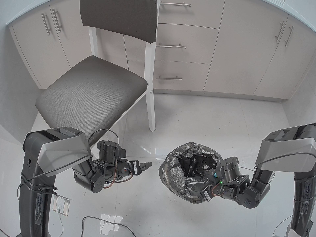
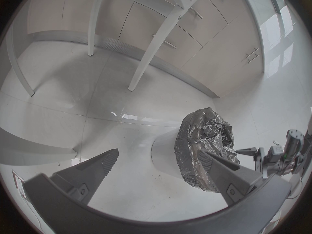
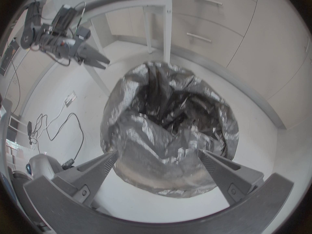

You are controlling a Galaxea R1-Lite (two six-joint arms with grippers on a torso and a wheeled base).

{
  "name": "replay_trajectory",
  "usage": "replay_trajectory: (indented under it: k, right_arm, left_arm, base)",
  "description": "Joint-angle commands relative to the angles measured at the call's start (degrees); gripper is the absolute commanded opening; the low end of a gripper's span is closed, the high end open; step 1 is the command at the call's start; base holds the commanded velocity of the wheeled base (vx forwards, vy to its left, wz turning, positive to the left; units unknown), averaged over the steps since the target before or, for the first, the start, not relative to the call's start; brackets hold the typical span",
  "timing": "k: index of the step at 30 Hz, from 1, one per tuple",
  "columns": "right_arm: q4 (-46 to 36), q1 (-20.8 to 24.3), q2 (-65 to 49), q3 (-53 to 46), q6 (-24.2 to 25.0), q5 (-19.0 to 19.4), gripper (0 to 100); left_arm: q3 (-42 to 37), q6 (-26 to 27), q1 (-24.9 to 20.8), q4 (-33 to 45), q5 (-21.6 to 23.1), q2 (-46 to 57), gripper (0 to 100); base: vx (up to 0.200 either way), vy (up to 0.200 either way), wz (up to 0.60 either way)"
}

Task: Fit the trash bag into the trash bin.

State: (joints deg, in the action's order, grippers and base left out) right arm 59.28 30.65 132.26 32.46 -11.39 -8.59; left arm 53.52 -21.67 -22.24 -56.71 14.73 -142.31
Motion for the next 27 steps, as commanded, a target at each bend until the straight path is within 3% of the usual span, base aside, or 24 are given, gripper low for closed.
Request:
replay_trajectory:
  k: [1, 21, 27]
  right_arm:
    - [0.3, -0.3, 3.4, -1.7, 0.0, 0.0, 100]
    - [-0.7, -4.8, 10.7, 10.6, -0.5, -0.7, 100]
    - [-9.6, -5.8, 10.6, 16.2, -0.6, 0.0, 100]
  left_arm:
    - [0.0, 0.0, 0.0, -0.1, 0.0, 0.0, 100]
    - [0.0, 0.1, 0.0, -0.1, 0.0, -0.2, 100]
    - [0.0, 0.1, 0.0, -0.1, 0.0, -0.2, 100]
  base:
    - [0.0, 0.0, 0.0]
    - [0.0, 0.0, 0.0]
    - [0.0, 0.0, 0.0]
